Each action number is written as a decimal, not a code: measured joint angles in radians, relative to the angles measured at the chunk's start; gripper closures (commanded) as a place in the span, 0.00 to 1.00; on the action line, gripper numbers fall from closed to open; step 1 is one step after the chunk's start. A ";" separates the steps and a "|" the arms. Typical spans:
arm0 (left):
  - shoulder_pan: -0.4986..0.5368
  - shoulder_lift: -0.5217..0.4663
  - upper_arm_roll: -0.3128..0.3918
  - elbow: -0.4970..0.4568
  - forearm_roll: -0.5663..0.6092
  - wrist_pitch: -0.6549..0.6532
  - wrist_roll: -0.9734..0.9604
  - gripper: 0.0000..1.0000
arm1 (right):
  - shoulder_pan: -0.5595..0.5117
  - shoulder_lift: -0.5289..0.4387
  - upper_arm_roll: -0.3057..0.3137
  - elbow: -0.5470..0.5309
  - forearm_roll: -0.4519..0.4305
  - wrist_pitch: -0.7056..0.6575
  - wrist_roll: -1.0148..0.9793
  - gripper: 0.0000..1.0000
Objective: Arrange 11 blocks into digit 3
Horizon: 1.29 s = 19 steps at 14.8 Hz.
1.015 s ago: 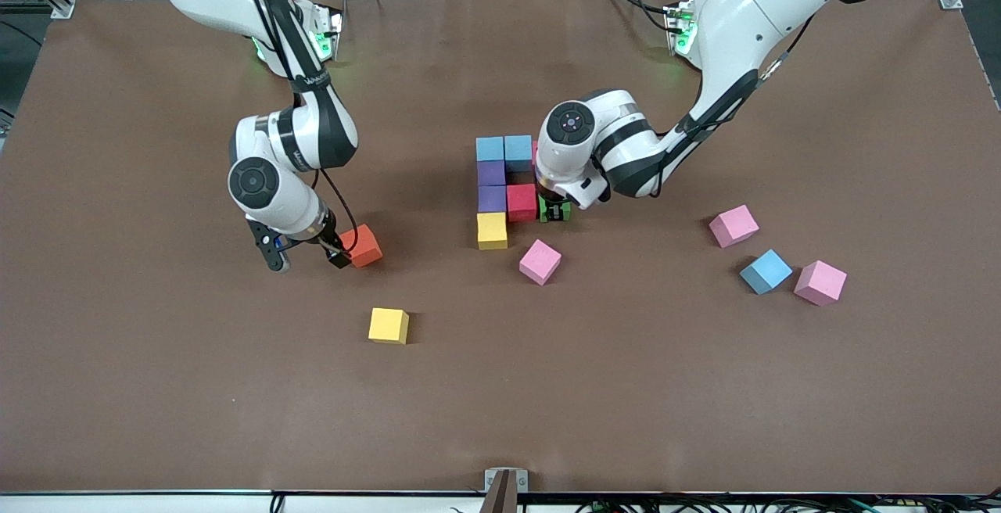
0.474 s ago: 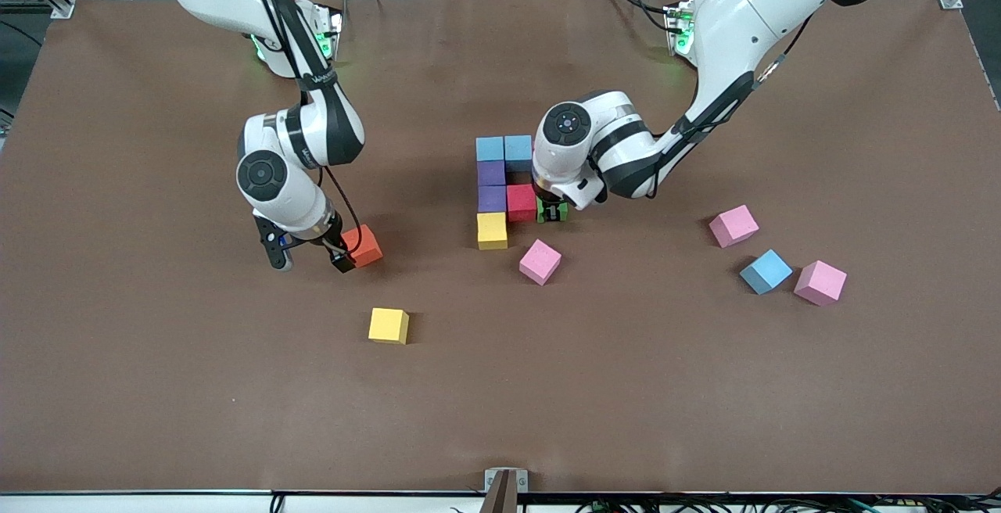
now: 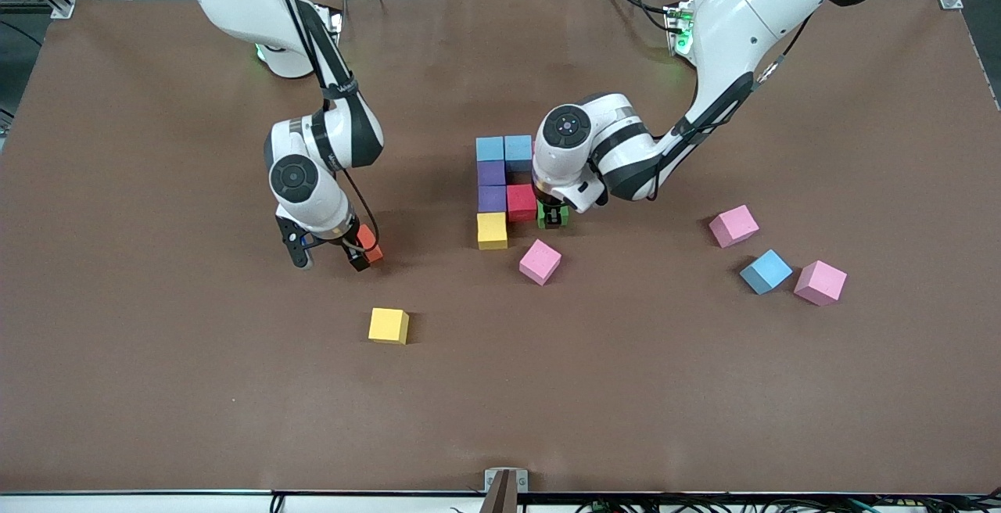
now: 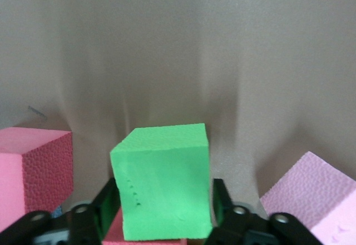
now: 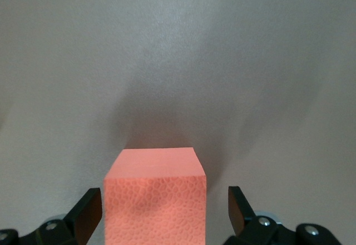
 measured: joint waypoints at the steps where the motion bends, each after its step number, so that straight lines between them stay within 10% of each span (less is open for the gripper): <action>1: 0.001 0.000 0.001 0.003 0.000 0.000 0.000 0.00 | 0.002 0.002 0.000 0.000 0.000 0.000 0.000 0.67; 2: 0.003 -0.001 0.001 0.005 0.000 0.000 0.000 0.00 | 0.002 0.002 0.000 0.000 0.000 0.000 -0.004 0.97; 3: 0.006 -0.005 0.001 0.007 0.000 0.000 0.000 0.00 | 0.002 0.002 -0.001 0.001 0.000 0.000 -0.009 1.00; 10: 0.009 -0.113 -0.005 0.008 -0.009 -0.062 0.029 0.00 | 0.032 0.004 0.014 0.091 -0.001 -0.050 -0.207 1.00; 19: 0.018 -0.032 0.021 0.305 -0.051 -0.214 0.489 0.00 | 0.103 0.259 0.127 0.576 -0.003 -0.168 -0.628 0.96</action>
